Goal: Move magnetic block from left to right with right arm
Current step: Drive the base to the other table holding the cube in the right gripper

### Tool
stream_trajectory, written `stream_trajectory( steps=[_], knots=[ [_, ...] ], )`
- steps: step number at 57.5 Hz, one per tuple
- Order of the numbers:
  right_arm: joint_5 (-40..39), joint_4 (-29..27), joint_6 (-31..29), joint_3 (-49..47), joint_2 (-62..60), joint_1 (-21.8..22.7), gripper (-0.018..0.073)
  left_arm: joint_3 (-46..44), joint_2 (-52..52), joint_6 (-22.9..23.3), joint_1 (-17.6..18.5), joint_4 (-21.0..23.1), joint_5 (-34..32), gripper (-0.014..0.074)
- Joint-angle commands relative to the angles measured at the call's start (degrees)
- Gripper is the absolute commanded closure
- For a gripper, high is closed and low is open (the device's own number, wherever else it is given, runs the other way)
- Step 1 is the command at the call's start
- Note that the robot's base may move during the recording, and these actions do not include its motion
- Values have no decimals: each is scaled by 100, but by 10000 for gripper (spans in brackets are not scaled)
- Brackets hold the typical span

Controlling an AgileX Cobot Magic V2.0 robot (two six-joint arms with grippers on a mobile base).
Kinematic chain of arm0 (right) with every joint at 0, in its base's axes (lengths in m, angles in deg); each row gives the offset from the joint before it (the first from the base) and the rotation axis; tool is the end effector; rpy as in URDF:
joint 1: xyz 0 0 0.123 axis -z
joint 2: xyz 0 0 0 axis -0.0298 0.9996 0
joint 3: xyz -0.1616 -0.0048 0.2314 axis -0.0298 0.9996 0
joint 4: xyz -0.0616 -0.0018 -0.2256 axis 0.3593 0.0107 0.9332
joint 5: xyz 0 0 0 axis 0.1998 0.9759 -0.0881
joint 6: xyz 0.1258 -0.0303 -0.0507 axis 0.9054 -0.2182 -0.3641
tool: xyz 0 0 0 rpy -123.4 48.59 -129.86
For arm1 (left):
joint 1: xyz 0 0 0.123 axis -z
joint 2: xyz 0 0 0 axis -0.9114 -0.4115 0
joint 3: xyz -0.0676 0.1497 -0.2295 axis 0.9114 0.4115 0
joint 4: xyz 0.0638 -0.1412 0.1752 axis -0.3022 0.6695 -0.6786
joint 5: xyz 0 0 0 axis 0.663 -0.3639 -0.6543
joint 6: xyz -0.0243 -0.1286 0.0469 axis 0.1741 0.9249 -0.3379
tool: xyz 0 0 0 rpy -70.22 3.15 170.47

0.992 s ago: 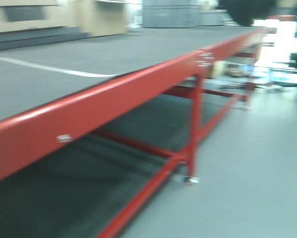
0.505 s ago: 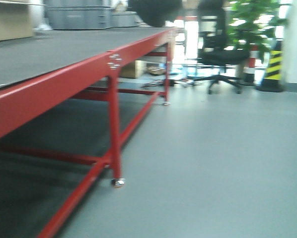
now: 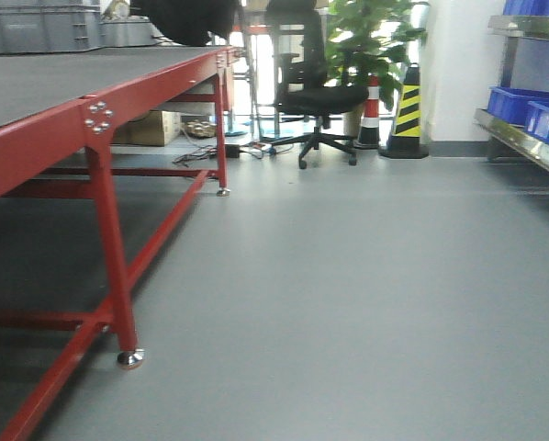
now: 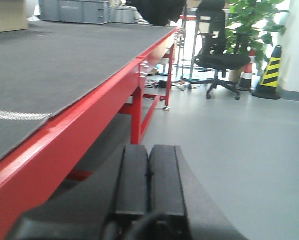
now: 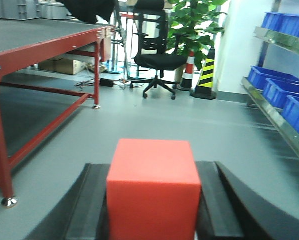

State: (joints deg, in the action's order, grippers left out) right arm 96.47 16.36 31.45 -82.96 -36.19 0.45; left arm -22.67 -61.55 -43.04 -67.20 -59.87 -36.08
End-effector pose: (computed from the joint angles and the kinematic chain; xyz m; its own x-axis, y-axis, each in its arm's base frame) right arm 0.0989 0.0016 0.2718 0.0120 -0.0283 -0.9995 -0.0168 0.9995 -0.0285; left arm 0.0894 0.0022 0.2036 0.0478 -0.0453 -0.9978 -0.0229 0.9987 -0.0465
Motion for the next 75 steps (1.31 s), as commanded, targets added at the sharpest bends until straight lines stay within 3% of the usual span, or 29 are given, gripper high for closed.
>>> stream_trajectory(
  steps=[1,75],
  knots=[
    [-513,56,-51,-177,48,8,263,46,77,43,42,15,-465,722],
    [-512,56,-51,-177,48,10,263,46,51,43,42,15,-465,722]
  ],
)
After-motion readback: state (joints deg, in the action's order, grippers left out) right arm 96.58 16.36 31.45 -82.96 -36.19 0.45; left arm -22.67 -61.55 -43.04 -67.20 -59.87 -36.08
